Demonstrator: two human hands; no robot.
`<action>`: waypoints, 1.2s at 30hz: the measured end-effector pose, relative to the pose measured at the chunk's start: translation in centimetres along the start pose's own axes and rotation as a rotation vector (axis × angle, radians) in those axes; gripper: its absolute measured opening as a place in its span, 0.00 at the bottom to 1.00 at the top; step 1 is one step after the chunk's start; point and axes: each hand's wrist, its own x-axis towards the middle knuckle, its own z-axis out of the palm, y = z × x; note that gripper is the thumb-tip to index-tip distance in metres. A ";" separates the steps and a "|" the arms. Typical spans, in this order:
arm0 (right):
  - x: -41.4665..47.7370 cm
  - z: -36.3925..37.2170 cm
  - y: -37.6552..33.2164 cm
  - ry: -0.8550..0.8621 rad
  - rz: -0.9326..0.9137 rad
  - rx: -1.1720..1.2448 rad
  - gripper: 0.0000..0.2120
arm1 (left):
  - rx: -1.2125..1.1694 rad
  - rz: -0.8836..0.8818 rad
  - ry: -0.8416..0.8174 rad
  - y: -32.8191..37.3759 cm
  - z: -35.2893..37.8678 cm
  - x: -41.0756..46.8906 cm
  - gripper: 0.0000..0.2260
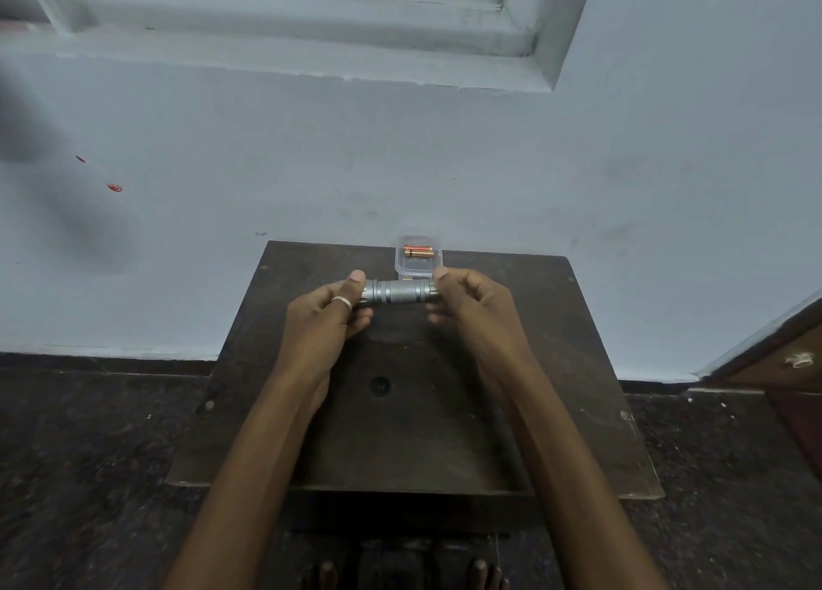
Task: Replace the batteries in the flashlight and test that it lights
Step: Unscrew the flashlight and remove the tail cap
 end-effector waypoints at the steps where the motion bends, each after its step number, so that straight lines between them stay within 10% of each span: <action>1: -0.1 0.0 0.0 0.025 -0.006 -0.093 0.13 | 0.009 0.006 -0.008 0.0 0.0 0.0 0.14; 5: -0.5 0.1 -0.2 0.096 -0.085 -0.337 0.17 | 0.037 0.029 -0.024 0.1 0.3 -0.2 0.14; 11: -0.3 -0.2 -0.5 -0.030 -0.001 -0.009 0.03 | 0.006 0.024 -0.007 0.2 0.4 -0.3 0.13; 25: -0.2 -0.6 -0.4 -0.040 0.137 -0.056 0.19 | -0.007 0.012 -0.005 0.1 0.7 -0.2 0.13; 36: -0.1 -0.9 -0.7 -0.087 0.061 0.146 0.13 | -0.032 0.025 0.003 0.5 0.4 -0.3 0.12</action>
